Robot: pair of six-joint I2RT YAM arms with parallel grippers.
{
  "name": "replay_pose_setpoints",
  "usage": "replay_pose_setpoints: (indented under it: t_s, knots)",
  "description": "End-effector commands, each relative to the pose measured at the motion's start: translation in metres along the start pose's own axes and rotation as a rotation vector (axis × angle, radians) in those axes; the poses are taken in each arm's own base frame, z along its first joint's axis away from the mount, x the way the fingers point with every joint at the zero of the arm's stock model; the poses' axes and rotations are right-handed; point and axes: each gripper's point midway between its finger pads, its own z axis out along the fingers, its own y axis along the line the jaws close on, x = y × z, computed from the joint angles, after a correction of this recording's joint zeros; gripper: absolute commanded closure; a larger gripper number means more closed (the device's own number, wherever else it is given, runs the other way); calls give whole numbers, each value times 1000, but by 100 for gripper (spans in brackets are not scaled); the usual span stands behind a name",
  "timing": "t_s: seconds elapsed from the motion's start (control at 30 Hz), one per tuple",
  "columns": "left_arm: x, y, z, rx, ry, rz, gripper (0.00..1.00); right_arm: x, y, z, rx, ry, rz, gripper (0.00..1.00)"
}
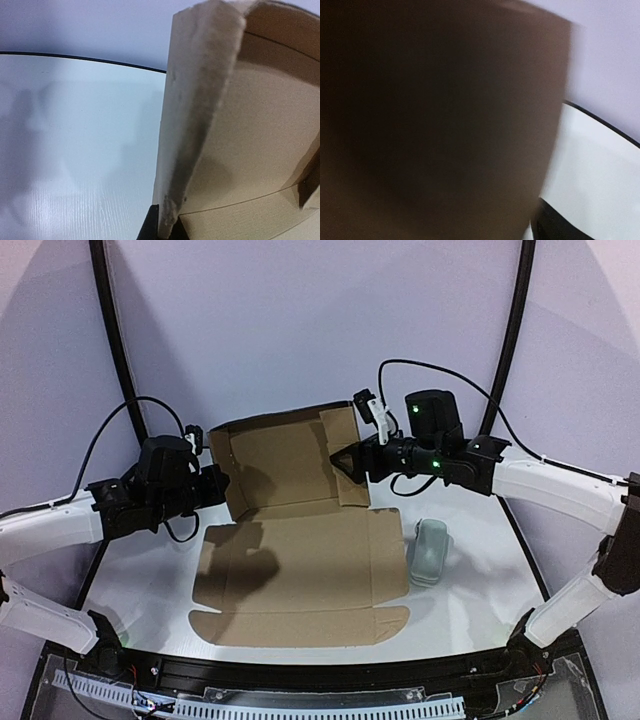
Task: Fold the paper box
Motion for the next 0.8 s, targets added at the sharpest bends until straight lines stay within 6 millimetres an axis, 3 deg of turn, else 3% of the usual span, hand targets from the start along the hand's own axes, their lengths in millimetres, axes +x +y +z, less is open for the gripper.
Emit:
replay_pose_setpoints:
  t_s: [0.0, 0.2, 0.33, 0.67, 0.77]
  knots:
    - [-19, -14, -12, 55, -40, -35, 99, -16, -36, -4, 232, -65, 7, 27]
    - [-18, -13, -10, 41, -31, -32, 99, -16, -54, -6, 355, -68, 5, 41]
    - [-15, -14, -7, 39, -13, -25, 99, -17, -60, -5, 421, -70, -14, 44]
    - [-21, -24, -13, 26, -16, -13, 99, -12, -94, 2, 644, -47, -47, 83]
    - [-23, -26, -16, -5, -18, -7, 99, -11, -104, 4, 710, -66, -13, 89]
